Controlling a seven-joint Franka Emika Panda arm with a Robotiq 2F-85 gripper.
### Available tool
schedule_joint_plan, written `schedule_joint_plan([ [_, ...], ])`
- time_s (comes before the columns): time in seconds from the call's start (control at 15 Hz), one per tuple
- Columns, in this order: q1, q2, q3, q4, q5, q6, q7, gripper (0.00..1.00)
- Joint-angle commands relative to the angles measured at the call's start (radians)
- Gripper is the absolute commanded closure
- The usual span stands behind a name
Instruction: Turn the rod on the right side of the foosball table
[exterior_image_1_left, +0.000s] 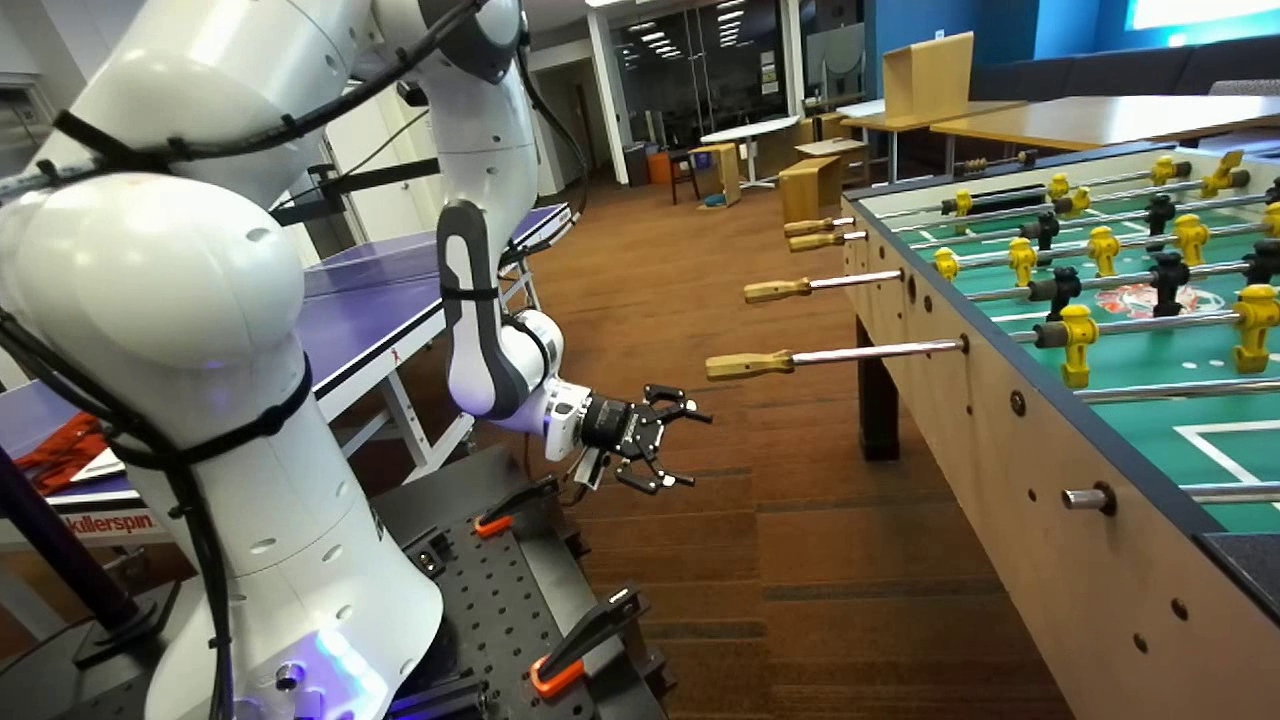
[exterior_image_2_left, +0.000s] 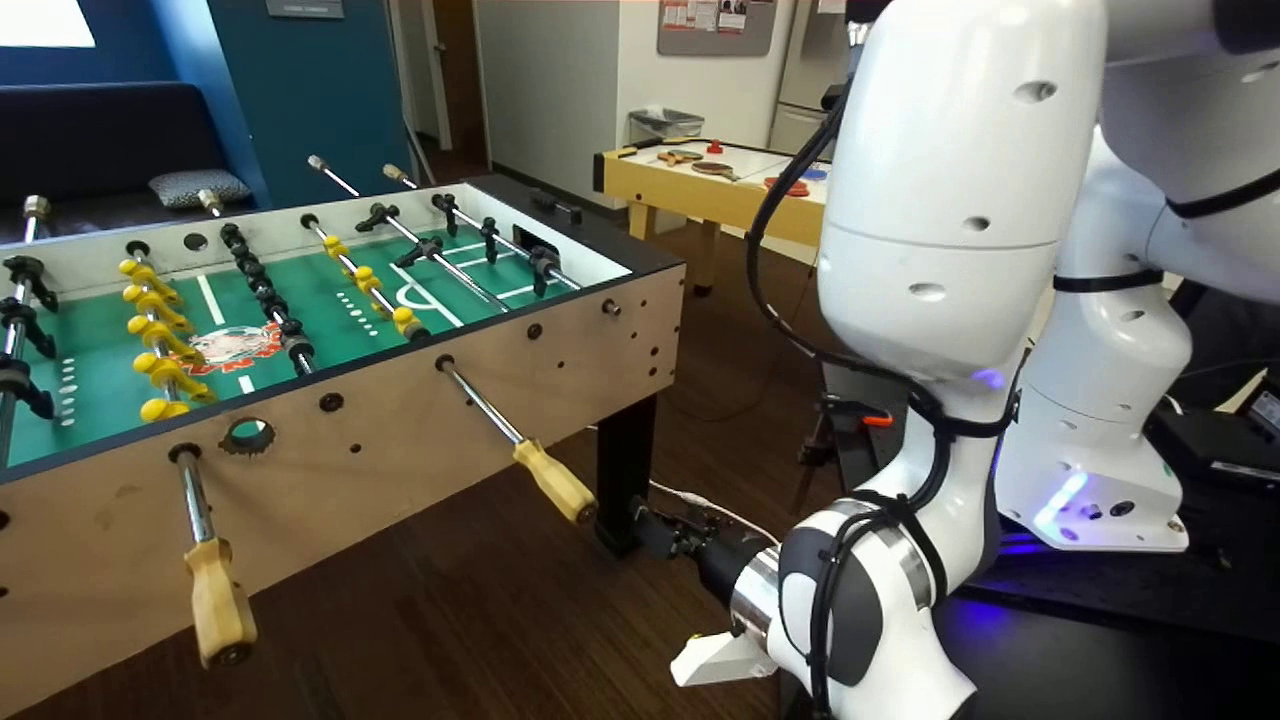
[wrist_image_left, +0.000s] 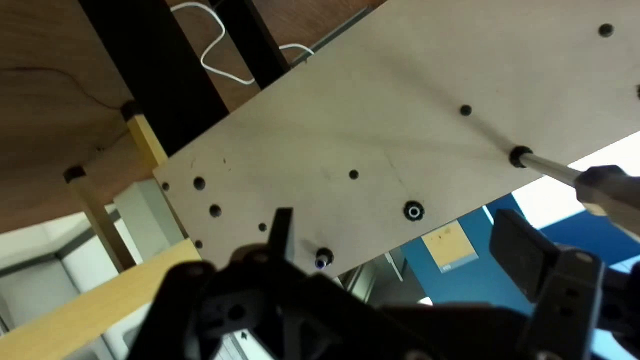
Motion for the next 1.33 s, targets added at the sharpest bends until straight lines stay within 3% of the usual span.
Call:
schedule_joint_plan([
  [0.0,-0.098,-0.198,0.110,-0.031,0.014,0.038,0.000,0.00],
  [0.27,-0.175,-0.371,0.198,-0.010,0.093,0.105,0.001,0.00],
  [0.47,-0.219,-0.484,0.222,0.012,0.185,0.167,0.001,0.00],
  [1.0,-0.264,-0.683,0.198,0.051,0.501,0.339,0.021,0.00],
  [1.27,-0.287,-0.794,0.165,0.006,0.660,0.439,0.025,0.00],
])
